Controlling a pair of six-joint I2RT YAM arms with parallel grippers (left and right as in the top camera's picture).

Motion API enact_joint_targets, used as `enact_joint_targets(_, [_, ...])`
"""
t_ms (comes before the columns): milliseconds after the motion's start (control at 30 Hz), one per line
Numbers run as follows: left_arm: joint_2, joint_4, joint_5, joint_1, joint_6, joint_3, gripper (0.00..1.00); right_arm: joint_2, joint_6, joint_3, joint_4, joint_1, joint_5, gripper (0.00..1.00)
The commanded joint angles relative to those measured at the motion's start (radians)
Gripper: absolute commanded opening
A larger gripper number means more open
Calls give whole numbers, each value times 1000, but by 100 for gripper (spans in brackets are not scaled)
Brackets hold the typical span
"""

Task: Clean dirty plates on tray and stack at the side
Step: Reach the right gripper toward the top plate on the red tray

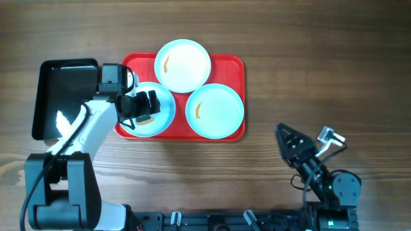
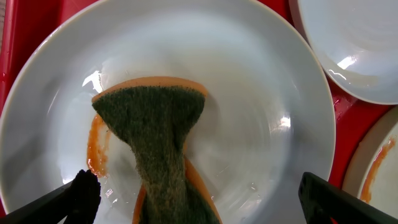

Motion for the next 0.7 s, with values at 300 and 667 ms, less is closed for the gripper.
enact_joint_targets(300, [6, 0, 13, -4, 4, -6, 100, 87, 310, 210, 536, -5, -47, 100])
enact_joint_targets(667, [6, 0, 13, -4, 4, -6, 100, 803, -796, 1131, -368, -5, -338, 100])
